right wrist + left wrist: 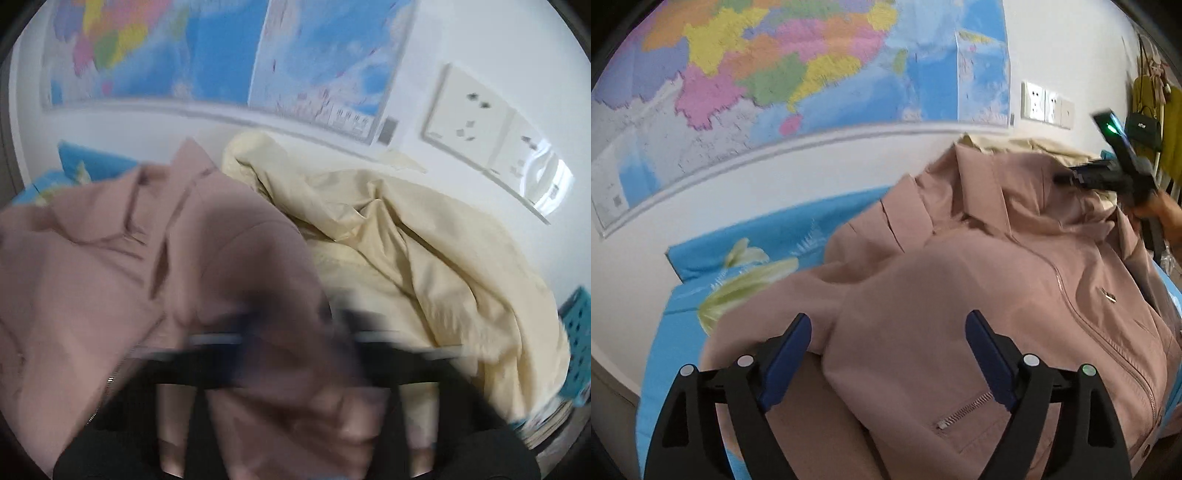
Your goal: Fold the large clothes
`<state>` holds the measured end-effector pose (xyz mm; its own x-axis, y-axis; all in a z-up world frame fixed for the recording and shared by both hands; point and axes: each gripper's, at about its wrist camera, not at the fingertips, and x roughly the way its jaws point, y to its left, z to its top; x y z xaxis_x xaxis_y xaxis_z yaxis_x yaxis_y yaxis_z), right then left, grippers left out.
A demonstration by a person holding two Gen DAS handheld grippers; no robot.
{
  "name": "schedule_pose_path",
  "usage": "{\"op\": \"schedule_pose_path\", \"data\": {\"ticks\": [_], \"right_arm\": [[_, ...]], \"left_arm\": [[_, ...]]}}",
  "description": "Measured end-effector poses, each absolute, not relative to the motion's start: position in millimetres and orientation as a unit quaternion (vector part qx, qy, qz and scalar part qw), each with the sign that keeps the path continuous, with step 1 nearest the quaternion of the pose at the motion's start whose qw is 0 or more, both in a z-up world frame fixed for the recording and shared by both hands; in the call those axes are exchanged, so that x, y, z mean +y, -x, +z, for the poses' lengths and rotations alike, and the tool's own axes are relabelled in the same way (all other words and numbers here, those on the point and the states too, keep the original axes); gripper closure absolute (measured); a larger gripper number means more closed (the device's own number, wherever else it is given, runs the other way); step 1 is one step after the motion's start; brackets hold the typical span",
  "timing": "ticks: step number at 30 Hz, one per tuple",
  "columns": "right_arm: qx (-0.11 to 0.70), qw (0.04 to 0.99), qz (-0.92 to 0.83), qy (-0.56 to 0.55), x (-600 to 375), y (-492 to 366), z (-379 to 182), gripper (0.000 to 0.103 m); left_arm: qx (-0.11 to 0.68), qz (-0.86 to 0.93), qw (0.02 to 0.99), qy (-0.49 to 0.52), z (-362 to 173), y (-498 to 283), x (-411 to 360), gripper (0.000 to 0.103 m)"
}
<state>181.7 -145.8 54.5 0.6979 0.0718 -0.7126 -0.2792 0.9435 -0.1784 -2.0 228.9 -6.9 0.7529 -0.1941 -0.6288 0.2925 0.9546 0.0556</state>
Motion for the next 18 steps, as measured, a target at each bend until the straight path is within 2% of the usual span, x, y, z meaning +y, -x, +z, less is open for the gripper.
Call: {"op": "schedule_pose_path", "data": {"ticks": [3, 5, 7, 8, 9, 11, 13, 15, 18], "right_arm": [[0.35, 0.932, 0.077, 0.053, -176, -201, 83, 0.101], [0.364, 0.928, 0.08, -0.001, -194, -209, 85, 0.099], [0.38, 0.922, 0.07, 0.019, -195, -210, 78, 0.081], [0.381, 0.922, 0.061, 0.027, -198, -205, 76, 0.062], [0.375, 0.924, 0.069, 0.012, -207, -193, 78, 0.051], [0.365, 0.926, 0.097, -0.02, -227, -168, 84, 0.038], [0.363, 0.927, 0.096, -0.022, -244, -135, 88, 0.035], [0.366, 0.925, 0.097, -0.019, -261, -102, 85, 0.022], [0.409, 0.908, 0.085, -0.03, -287, -62, 63, 0.019]], "left_arm": [[0.336, -0.143, 0.928, -0.066, -15, 0, 227, 0.021], [0.342, -0.15, 0.925, -0.066, -21, -2, 223, 0.021], [0.349, -0.161, 0.921, -0.062, -26, -4, 217, 0.021], [0.351, -0.166, 0.919, -0.06, -27, -5, 215, 0.021], [0.353, -0.174, 0.918, -0.058, -29, -6, 214, 0.021], [0.357, -0.185, 0.914, -0.059, -31, -4, 206, 0.021], [0.355, -0.194, 0.912, -0.068, -31, 1, 198, 0.021], [0.345, -0.2, 0.914, -0.074, -24, 9, 192, 0.021], [0.324, -0.215, 0.918, -0.073, -10, 20, 186, 0.02]]}}
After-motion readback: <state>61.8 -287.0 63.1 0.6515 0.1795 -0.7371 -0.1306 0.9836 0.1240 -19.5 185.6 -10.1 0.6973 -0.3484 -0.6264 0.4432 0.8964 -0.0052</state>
